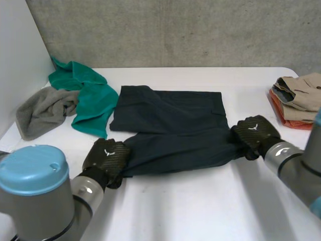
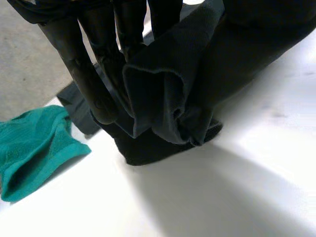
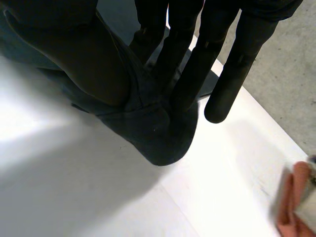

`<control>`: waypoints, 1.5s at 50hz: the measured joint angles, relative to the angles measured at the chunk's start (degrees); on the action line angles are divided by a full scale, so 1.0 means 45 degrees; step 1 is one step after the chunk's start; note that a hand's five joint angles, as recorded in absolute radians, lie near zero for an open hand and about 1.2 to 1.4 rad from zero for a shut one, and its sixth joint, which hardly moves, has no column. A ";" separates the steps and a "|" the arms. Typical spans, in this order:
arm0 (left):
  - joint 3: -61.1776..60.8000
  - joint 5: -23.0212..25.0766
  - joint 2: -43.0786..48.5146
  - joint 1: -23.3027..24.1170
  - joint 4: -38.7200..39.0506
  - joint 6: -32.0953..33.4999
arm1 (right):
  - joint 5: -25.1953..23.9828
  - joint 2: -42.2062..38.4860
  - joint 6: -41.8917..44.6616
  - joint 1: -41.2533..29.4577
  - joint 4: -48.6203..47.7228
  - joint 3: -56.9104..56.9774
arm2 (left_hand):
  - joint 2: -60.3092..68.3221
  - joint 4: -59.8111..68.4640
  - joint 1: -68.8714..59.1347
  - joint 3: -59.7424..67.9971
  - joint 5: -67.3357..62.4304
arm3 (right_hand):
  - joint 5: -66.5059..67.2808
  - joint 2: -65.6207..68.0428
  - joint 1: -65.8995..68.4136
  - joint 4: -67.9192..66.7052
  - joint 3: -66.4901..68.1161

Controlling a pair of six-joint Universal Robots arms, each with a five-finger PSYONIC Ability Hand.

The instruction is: Fold the laundry.

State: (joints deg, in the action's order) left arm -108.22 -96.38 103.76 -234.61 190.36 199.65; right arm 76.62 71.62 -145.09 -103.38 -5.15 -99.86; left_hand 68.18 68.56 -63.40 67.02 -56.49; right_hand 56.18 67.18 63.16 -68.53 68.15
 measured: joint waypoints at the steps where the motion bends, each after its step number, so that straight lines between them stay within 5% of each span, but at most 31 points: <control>1: -0.0023 0.0011 -0.0292 0.0098 -0.0543 -0.0004 | 0.0013 0.0342 0.0226 0.0021 0.0600 -0.0001 | 0.0000 -0.0001 0.0000 0.0001 0.0000 | 0.0036 0.0000 0.0000 0.0000 0.0000; 9: -0.0314 0.0105 -0.1751 0.1084 -0.4510 -0.0103 | 0.0056 0.2392 0.3468 0.0750 0.5990 -0.0380 | 0.0057 0.0004 0.0000 0.0106 0.0000 | 0.0066 0.0000 0.0000 -0.0003 0.0028; 15: -0.0383 0.0094 -0.2082 0.1993 -0.5912 -0.0147 | 0.0050 0.3171 0.5821 0.1400 0.8341 -0.0916 | 0.0076 0.0009 0.0000 0.0241 0.0000 | 0.0066 0.0000 0.0000 -0.0043 0.0030; 29: 0.2483 -0.0043 -0.0274 0.0994 -0.2590 0.0188 | 0.0090 0.0877 0.3299 0.0133 0.4368 0.1423 | 0.0097 0.0017 -0.0054 0.0241 -0.0259 | 0.0447 0.0000 0.0119 -0.0048 0.0063; 49: 1.0739 -0.1515 0.7702 -0.0670 0.0991 0.3482 | 0.1849 -0.6217 0.2251 -0.1506 -0.2597 0.7862 | 0.0101 0.0060 -0.0091 0.0241 -0.0259 | -0.0478 -0.0897 -0.0570 0.0942 -0.0899; 50: 1.0867 -0.1535 0.7816 -0.0673 0.1035 0.3487 | 0.1874 -0.6384 0.2264 -0.1517 -0.2718 0.7991 | -0.0537 -0.0590 0.0675 -0.0408 0.0377 | -0.0944 -0.1371 -0.0989 0.1414 -0.1368; 53: 1.1706 -0.1584 0.8572 -0.0650 0.1311 0.3463 | 0.2017 -0.7384 0.2281 -0.1618 -0.3389 0.8786 | -0.8359 -0.8106 0.9156 -0.8068 0.7810 | -0.8591 -0.9115 -0.8725 0.8923 -0.8885; 55: 1.1914 -0.1569 0.8720 -0.0581 0.1376 0.3410 | 0.2092 -0.7633 0.2202 -0.1674 -0.3568 0.9010 | -1.0365 -1.0427 1.0985 -1.0025 1.0028 | -1.1098 -1.1441 -1.0652 1.1499 -1.1440; 57: 1.1942 -0.1547 0.8648 -0.0487 0.1399 0.3364 | 0.2157 -0.7621 0.2026 -0.1726 -0.3614 0.9036 | -1.2363 -1.2456 1.1689 -1.2017 1.1850 | -1.1842 -1.2139 -1.1053 1.2394 -1.2359; 65: 1.0859 -0.1476 0.7044 -0.0170 0.1425 0.3268 | 0.2137 -0.5816 0.0925 -0.1695 -0.2887 0.7762 | -1.2532 -1.2670 1.1688 -1.2206 1.1933 | -1.1848 -1.2148 -1.1052 1.2503 -1.2409; 69: 0.9319 -0.1464 0.5585 -0.0166 0.1405 0.3241 | 0.1635 -0.3456 -0.0118 -0.1349 -0.0980 0.5872 | -1.2532 -1.2670 1.1689 -1.2206 1.1933 | -1.1760 -1.2063 -1.0996 1.2398 -1.2298; 75: 0.6787 -0.1192 0.3611 -0.0185 0.1430 0.2692 | 0.0480 -0.2396 -0.1172 -0.0478 0.1370 0.4180 | -1.2533 -1.2670 1.1688 -1.2206 1.1933 | -1.1133 -1.1541 -1.0983 1.1782 -1.1693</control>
State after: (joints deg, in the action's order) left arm -77.68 -101.74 120.01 -235.44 196.79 211.76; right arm 78.78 60.84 -150.36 -105.53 1.02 -81.05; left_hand 11.78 11.55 -10.80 12.09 -2.79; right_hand 6.08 15.25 13.73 -15.51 15.54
